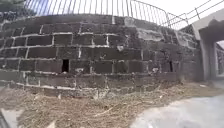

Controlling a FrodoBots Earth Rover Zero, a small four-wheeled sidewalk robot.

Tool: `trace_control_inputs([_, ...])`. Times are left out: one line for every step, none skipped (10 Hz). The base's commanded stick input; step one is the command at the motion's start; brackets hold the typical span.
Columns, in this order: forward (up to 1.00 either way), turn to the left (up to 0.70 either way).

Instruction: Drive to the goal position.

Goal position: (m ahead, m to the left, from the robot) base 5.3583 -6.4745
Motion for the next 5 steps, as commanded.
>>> trace_control_inputs([0.00, -0.45])
trace_control_inputs([0.00, -0.45])
trace_control_inputs([0.00, -0.45])
trace_control_inputs([0.00, -0.45])
trace_control_inputs([0.00, -0.45])
